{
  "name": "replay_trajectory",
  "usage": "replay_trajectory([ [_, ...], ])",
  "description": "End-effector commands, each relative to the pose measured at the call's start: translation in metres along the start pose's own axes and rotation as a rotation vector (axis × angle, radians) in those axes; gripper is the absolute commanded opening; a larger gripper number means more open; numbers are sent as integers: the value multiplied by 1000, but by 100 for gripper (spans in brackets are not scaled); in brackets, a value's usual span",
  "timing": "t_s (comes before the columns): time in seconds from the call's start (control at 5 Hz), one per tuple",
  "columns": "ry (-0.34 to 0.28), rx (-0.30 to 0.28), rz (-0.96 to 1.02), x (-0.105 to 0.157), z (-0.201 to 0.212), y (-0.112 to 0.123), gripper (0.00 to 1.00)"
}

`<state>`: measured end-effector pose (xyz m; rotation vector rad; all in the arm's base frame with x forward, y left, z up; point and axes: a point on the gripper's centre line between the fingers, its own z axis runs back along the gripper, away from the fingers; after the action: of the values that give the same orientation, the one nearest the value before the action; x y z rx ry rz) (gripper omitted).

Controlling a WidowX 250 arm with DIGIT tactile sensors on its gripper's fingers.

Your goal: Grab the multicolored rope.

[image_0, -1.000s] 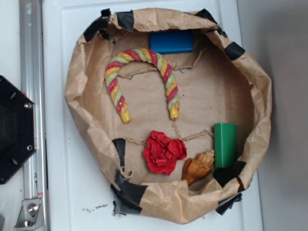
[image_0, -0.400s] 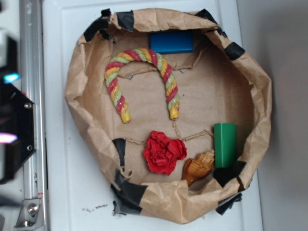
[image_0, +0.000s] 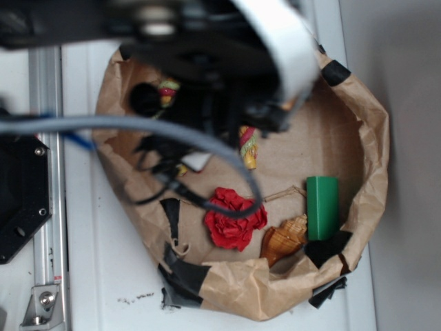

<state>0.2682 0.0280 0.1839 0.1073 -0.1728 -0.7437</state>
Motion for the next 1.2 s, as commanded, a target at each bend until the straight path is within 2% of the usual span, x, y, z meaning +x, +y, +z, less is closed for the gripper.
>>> replay_trajectory([
  [0.0, -9, -64, -333, 9, -57, -39, 100],
  [0.2, 10, -100, -461, 1, -92, -45, 100],
  [0.4, 24, -95, -640, 0, -96, -32, 100],
  [0.6, 51, -12, -740, -3, -109, -19, 100],
  [0.8, 36, -36, -788, -5, -127, -3, 100],
  [1.0, 13, -29, -779, -9, -138, -10, 100],
])
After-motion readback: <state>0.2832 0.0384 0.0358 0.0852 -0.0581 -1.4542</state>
